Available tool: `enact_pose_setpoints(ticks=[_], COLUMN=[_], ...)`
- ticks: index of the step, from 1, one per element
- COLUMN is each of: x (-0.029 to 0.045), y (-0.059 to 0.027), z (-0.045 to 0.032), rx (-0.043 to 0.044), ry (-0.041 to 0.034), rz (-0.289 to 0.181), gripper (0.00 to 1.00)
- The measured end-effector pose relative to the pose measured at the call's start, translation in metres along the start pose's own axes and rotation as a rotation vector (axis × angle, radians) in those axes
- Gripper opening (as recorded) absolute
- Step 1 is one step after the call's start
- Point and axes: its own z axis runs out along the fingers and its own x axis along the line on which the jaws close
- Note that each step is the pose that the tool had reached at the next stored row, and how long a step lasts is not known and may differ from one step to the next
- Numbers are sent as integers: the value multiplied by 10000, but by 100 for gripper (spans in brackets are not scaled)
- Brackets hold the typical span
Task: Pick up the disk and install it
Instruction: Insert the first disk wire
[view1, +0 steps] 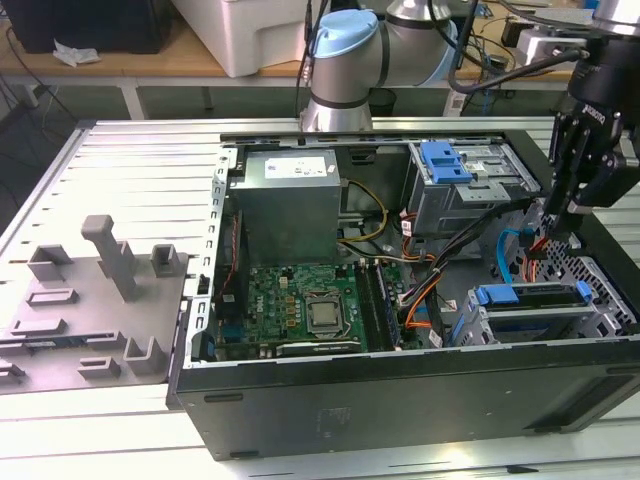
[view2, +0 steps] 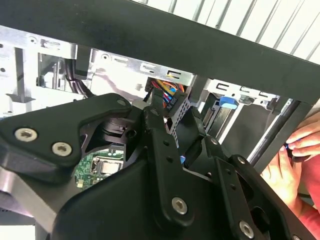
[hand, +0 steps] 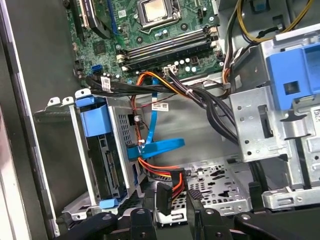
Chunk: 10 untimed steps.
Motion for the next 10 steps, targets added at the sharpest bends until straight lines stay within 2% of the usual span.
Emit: enact_pose_setpoints(ticks=[3,6,7,9,10], x=[-9,-25,-39,-91,-119], y=[0,3,5,15,20], z=[43,58,58,56,55], rx=[23,34,42,89,115], ry=[110,165,207,470,627], rz=[0,0,-2,-1,-2], gripper=[39,39,39,39,39])
